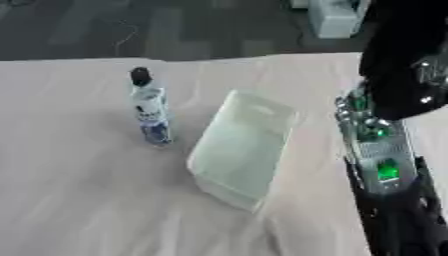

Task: Pick up objects on the table and place them in the box.

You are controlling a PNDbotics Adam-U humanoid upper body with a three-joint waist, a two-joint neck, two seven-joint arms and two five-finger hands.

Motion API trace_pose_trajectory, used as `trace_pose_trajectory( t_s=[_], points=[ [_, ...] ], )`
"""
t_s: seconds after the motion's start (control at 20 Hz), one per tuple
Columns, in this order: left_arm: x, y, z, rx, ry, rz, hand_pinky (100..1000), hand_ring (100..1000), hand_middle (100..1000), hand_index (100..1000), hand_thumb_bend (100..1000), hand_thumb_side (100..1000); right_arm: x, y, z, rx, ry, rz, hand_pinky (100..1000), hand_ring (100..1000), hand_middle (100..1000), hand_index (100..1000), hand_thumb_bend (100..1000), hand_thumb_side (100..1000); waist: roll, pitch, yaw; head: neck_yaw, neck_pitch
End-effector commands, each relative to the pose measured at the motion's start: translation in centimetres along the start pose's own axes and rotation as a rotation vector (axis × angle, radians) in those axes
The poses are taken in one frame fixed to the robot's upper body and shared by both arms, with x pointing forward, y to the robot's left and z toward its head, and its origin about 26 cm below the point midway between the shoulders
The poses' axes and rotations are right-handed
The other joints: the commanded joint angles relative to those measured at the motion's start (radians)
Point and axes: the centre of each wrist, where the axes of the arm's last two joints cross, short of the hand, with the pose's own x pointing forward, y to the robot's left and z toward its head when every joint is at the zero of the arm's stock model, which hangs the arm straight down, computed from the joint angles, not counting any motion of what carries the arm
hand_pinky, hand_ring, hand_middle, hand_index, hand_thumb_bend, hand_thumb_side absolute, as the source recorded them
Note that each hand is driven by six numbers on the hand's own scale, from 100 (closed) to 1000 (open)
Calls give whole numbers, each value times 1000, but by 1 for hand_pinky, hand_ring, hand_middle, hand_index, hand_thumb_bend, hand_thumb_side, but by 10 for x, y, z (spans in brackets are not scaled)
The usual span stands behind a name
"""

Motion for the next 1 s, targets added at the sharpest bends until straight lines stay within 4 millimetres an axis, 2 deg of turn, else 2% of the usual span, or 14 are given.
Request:
trace_pose_trajectory(
  t_s=[0.05, 0.4, 0.65, 1.0],
  points=[
    [5, 2, -5, -15, -20, -3, 680, 763, 878, 919, 358, 567, 1, -1, -8, -3, -36, -1, 408, 517, 564, 638, 100, 1000, 2, -12, 1, 9, -1],
    [5, 2, -5, -20, -21, -4, 681, 763, 878, 919, 355, 566, 1, -1, -8, -3, -38, -2, 408, 516, 564, 638, 100, 1000, 2, -11, -1, 6, -1],
    [5, 0, -7, -52, 5, -10, 677, 755, 885, 925, 327, 597, 1, -3, -8, -8, -37, 4, 408, 517, 565, 638, 100, 1000, 2, -8, -1, -26, -1],
    [14, 17, -27, -280, 109, -95, 660, 739, 891, 933, 237, 658, 1, -3, -7, -3, -34, 5, 408, 517, 565, 638, 100, 1000, 15, -12, -5, -17, -1]
  ],
)
